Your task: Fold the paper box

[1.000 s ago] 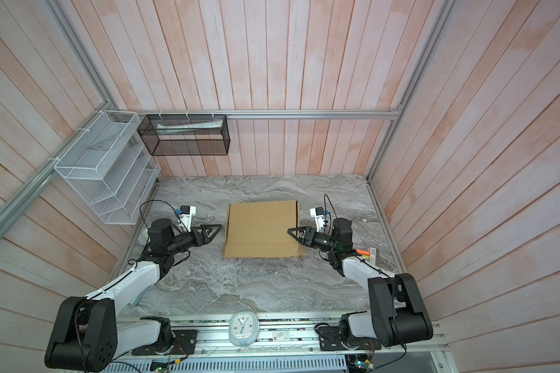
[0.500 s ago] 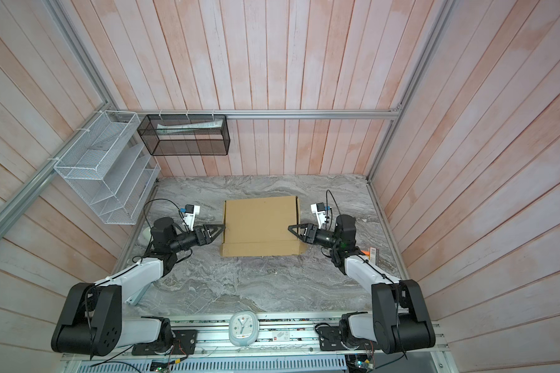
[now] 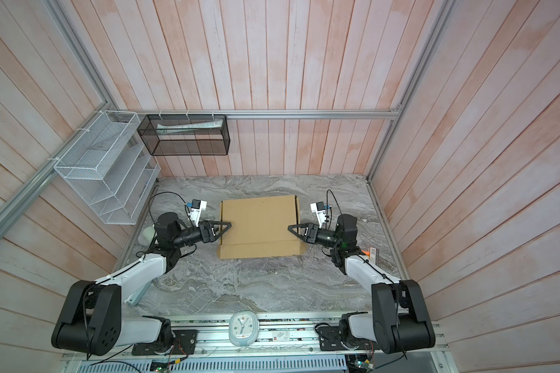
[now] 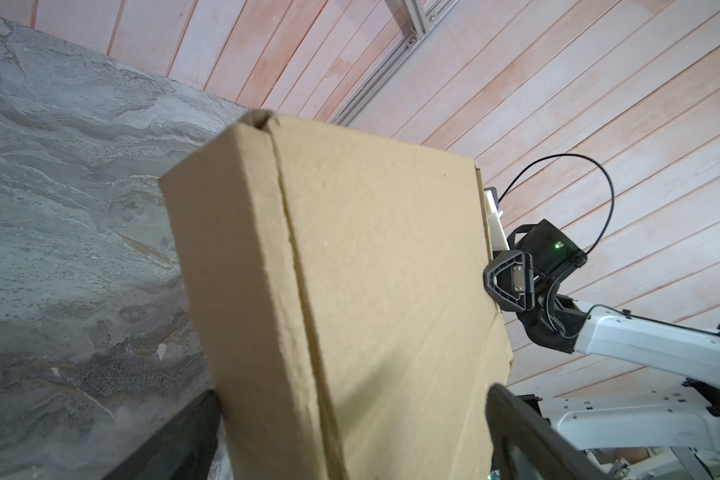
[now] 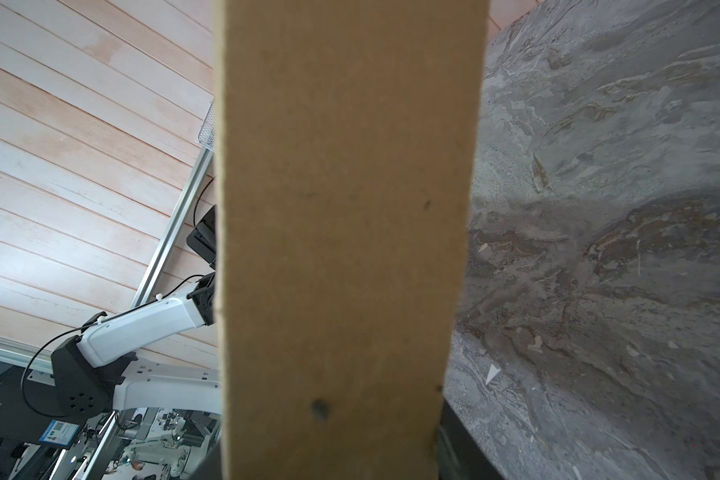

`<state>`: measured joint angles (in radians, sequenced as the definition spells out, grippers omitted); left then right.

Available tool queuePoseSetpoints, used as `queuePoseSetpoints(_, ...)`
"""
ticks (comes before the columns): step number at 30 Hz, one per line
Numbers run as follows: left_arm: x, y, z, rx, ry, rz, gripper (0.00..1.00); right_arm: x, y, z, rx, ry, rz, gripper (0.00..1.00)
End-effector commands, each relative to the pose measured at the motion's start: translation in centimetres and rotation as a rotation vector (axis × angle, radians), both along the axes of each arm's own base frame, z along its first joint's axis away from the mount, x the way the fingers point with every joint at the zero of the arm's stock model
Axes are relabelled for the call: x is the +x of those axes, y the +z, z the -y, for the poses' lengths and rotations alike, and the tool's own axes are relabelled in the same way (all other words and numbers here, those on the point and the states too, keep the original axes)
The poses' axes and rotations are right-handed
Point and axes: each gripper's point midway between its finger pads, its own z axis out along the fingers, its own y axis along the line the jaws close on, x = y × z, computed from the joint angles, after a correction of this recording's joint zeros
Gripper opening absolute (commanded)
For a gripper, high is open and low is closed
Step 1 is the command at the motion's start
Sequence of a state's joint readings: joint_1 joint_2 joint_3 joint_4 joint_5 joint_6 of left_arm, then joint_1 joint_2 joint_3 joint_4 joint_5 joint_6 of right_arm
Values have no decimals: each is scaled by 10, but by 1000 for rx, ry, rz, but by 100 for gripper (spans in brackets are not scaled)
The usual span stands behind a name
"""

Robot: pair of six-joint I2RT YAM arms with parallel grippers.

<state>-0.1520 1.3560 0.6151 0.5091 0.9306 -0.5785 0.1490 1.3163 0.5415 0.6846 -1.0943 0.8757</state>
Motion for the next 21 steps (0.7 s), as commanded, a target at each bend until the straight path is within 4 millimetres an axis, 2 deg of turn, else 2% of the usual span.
queuePoseSetpoints(1, -2, 18, 7, -23, -55, 58, 100, -4, 26, -3, 30, 49, 85, 43)
queuePoseSetpoints(11, 1, 17, 9, -20, -61, 51, 98, -7, 31, -3, 33, 52, 101, 42)
queuePoseSetpoints(21, -10, 24, 23, -38, -138, 58, 90, 0, 31, -4, 43, 46, 106, 42)
